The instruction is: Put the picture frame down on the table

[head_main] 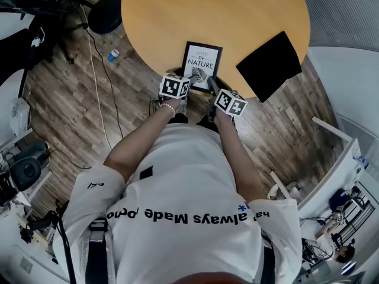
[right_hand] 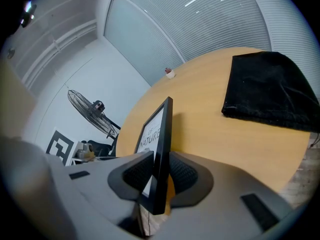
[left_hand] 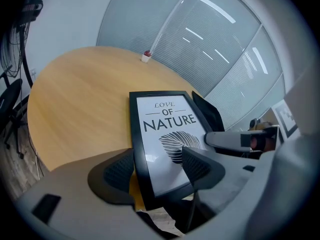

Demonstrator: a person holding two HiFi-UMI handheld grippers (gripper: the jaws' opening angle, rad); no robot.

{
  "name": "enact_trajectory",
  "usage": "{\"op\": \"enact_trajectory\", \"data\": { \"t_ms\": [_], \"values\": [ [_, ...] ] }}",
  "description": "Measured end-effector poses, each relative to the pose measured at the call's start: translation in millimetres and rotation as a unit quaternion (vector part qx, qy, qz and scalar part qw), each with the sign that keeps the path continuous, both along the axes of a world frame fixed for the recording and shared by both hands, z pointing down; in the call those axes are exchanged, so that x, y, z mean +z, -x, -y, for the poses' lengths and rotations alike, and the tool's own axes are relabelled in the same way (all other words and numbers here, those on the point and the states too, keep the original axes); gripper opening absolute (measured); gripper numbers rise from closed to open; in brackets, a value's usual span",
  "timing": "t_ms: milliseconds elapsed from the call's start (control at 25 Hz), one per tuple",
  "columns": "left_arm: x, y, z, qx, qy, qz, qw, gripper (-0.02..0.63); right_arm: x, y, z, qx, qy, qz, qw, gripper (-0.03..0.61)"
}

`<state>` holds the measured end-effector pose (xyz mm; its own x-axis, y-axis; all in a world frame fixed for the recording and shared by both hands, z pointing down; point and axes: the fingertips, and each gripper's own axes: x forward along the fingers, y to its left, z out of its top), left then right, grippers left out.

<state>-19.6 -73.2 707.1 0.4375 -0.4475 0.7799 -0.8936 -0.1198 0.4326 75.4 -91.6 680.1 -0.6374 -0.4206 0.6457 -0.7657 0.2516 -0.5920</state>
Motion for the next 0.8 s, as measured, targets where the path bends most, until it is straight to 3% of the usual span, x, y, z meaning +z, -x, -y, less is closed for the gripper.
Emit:
{"op": "enact_trajectory", "data": {
  "t_ms": [800],
  "values": [
    [3,-1,1,0.031,0.000,0.043,0.9986,0.282,13,-2,2,-0.045,-0.030,-0.059,0.997,0.124]
  ]
}}
